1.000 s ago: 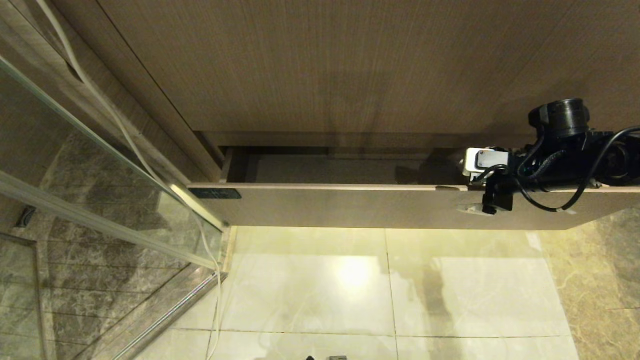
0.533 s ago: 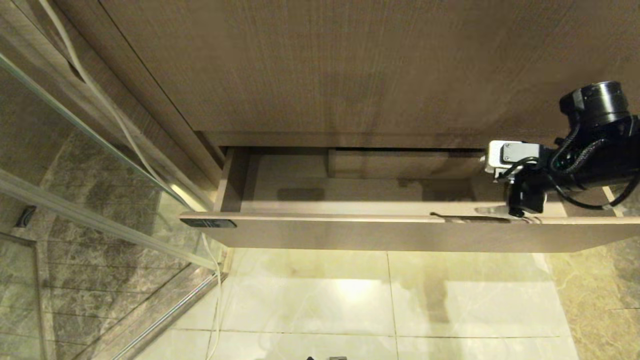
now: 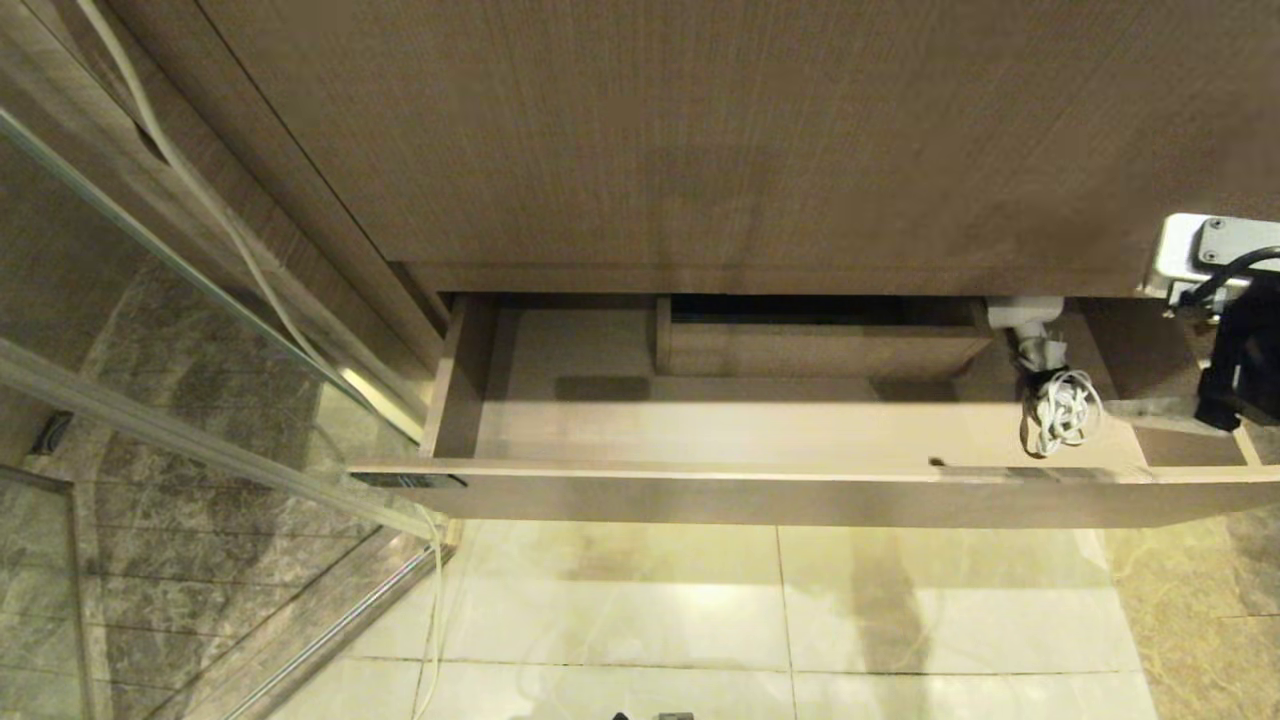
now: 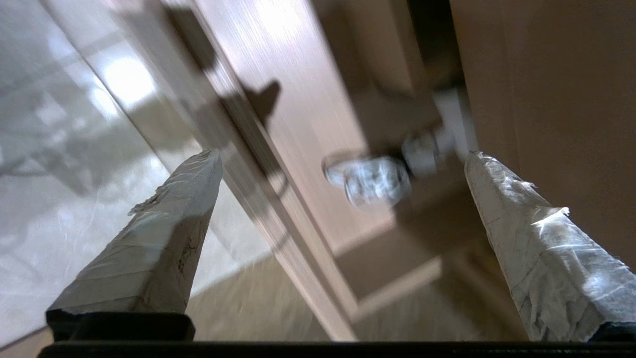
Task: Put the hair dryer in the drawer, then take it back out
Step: Pull open the drawer
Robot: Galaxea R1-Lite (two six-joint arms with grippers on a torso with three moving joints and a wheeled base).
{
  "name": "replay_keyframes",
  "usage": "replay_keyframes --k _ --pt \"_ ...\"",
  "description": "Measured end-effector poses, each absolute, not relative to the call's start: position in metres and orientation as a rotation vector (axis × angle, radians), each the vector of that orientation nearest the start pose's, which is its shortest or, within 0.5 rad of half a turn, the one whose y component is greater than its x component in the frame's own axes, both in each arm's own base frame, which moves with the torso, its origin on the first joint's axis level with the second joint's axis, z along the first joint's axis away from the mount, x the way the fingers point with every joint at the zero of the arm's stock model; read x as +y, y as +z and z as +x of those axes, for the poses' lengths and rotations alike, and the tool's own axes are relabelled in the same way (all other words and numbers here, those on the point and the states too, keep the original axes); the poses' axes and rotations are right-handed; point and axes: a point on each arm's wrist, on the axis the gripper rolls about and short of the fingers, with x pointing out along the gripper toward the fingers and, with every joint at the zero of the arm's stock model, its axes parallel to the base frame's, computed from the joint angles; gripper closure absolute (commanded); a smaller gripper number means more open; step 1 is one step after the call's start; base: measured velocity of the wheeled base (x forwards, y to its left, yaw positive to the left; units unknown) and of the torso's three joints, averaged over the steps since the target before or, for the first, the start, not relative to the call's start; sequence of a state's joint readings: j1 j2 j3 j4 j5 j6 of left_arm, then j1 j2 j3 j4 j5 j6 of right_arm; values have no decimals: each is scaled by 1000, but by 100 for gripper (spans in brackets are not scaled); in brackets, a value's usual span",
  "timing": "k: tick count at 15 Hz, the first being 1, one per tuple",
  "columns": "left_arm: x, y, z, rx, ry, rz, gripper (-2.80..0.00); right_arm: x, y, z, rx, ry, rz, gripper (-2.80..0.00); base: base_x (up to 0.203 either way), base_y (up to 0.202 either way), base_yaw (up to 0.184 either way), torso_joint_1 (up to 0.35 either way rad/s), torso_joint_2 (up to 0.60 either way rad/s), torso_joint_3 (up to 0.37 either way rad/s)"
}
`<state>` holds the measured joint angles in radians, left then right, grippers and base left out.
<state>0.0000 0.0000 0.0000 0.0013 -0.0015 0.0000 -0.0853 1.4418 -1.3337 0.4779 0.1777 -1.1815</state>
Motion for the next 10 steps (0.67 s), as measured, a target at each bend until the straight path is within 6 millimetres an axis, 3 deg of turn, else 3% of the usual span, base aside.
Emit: replay_keyframes --k 5,10 --pt "0 75 -23 1 -1 0 0 -31 297 225 518 338 -1028 -280 0 0 0 0 0 0" --pt "0 75 -23 2 -2 0 0 -33 298 226 537 304 -947 -280 0 0 0 0 0 0"
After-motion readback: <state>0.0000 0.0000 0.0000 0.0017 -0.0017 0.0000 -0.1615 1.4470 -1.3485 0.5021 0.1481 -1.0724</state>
